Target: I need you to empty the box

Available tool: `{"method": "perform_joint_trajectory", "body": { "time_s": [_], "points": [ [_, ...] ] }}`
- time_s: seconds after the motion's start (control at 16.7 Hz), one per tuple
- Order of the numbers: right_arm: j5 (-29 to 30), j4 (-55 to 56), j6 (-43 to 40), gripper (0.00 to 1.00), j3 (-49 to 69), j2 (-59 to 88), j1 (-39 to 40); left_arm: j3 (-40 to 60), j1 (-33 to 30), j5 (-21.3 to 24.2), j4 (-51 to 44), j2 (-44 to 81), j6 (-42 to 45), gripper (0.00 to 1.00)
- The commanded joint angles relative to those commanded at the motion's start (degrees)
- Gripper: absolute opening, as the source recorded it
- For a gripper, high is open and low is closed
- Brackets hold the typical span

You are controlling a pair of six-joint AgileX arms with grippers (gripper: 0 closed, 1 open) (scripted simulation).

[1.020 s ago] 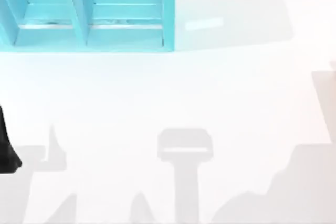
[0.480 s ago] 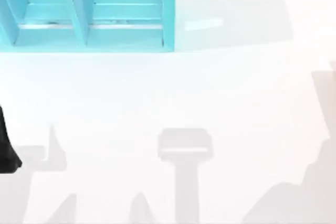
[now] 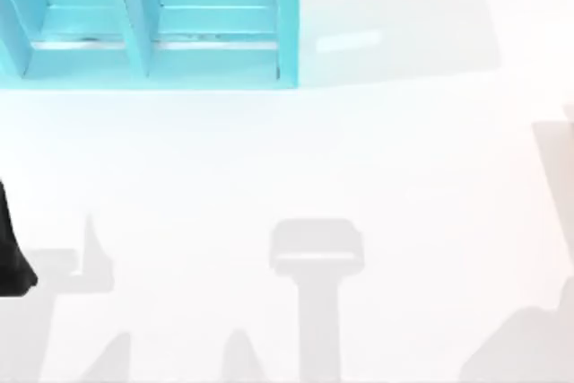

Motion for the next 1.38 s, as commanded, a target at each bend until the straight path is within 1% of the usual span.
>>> {"method": "perform_joint_trajectory", "body": {
  "time_s": [0.06,0.84,0.9,1.38],
  "points": [
    [0.0,0.0,0.0,1.00,0.0,0.0,0.0,0.0,0.0,0.0,0.0,0.0,0.0,1.00],
    [0.0,0.0,0.0,0.02,0.0,0.0,0.0,0.0,0.0,0.0,0.0,0.0,0.0,1.00],
    [0.0,0.0,0.0,0.00,0.0,0.0,0.0,0.0,0.0,0.0,0.0,0.0,0.0,1.00],
    [0.0,0.0,0.1,0.00,0.0,-0.1,0.0,0.0,0.0,0.0,0.0,0.0,0.0,1.00]
  ]
}}
